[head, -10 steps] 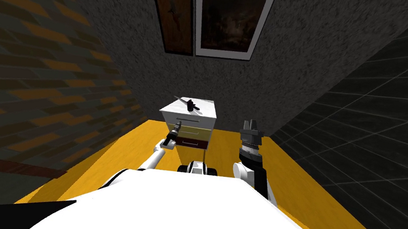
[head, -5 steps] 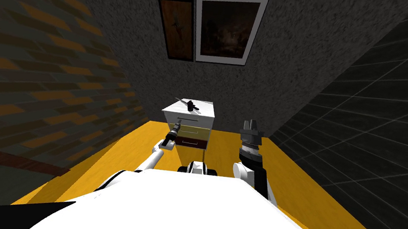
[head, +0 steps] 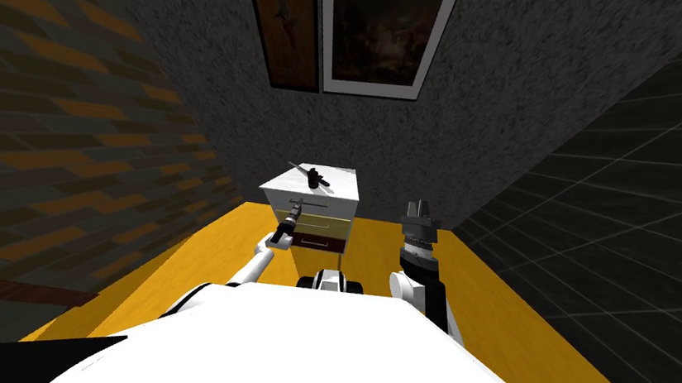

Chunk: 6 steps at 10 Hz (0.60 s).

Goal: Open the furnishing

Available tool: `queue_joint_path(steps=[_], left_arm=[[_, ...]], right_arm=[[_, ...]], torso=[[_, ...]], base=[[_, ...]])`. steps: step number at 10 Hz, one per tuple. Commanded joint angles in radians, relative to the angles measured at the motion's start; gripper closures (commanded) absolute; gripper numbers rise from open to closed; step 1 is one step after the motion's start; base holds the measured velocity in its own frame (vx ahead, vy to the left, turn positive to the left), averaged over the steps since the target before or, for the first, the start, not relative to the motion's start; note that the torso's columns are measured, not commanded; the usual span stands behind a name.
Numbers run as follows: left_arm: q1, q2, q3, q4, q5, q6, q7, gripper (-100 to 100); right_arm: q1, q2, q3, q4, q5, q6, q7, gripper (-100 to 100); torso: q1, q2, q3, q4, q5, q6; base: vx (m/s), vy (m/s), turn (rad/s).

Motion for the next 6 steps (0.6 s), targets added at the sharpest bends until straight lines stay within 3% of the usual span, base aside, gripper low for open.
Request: queue_joint_path(steps=[1, 3, 6], left_arm=[[-0.002, 0.000, 0.000, -0.001, 0.000, 0.003, 0.000, 100], [-0.002, 0.004, -0.005, -0.007, 0.000, 0.010, 0.005, 100], [-0.004, 0.009, -0.012, -0.017, -0.001, 0.021, 0.012, 100]], right_arm=[[0.000, 0.000, 0.000, 0.000, 0.000, 0.000, 0.000, 0], [0.000, 0.000, 0.000, 0.000, 0.000, 0.000, 0.000, 0], [-0.001, 0.000, 0.000, 0.000, 0.000, 0.000, 0.000, 0]], torso=[[0.000, -0.001, -0.001, -0.001, 0.000, 0.000], [0.001, 0.001, 0.000, -0.001, 0.000, -0.001], [-0.001, -0.001, -0.001, 0.000, -0.001, 0.000]], base=[[0.007, -0.002, 0.002], [-0.118, 0.006, 0.018], [-0.216, -0.009, 0.028]])
